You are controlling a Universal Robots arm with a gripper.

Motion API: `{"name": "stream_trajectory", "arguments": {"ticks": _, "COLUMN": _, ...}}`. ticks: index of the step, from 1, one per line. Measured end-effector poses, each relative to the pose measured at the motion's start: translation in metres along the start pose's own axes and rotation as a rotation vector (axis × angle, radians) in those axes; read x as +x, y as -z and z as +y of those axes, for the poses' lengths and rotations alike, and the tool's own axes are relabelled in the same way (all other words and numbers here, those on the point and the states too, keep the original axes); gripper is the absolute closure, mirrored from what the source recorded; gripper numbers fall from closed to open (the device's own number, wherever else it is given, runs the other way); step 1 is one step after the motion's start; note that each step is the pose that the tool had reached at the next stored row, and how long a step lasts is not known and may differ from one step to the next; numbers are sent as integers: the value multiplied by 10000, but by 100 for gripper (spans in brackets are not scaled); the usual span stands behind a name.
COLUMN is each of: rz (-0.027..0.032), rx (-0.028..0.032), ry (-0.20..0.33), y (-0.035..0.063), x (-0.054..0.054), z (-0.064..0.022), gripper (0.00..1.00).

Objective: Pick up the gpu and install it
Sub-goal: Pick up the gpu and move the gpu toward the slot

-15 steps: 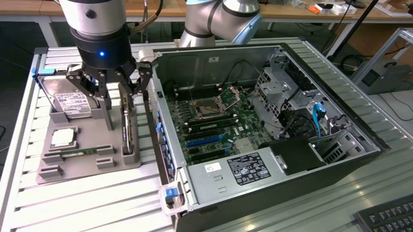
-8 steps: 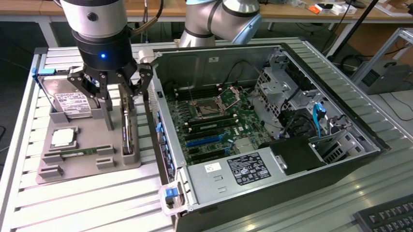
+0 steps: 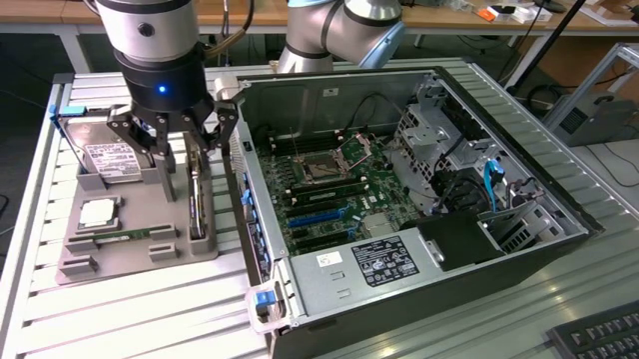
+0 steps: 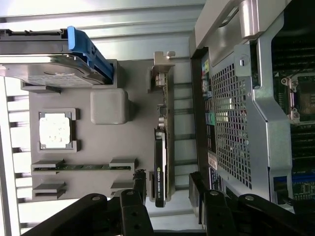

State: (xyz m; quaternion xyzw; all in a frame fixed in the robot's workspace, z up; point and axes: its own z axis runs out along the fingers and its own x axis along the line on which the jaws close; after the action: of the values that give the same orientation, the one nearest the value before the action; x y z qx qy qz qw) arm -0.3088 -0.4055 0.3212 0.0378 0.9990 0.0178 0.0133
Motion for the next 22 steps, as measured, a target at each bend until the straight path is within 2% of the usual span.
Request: {"name": "stream_trajectory", "arguments": {"ticks": 22, "rz": -2, "rx": 37, "ry": 1, "y": -48, "x": -43, "z": 2, "gripper": 52}}
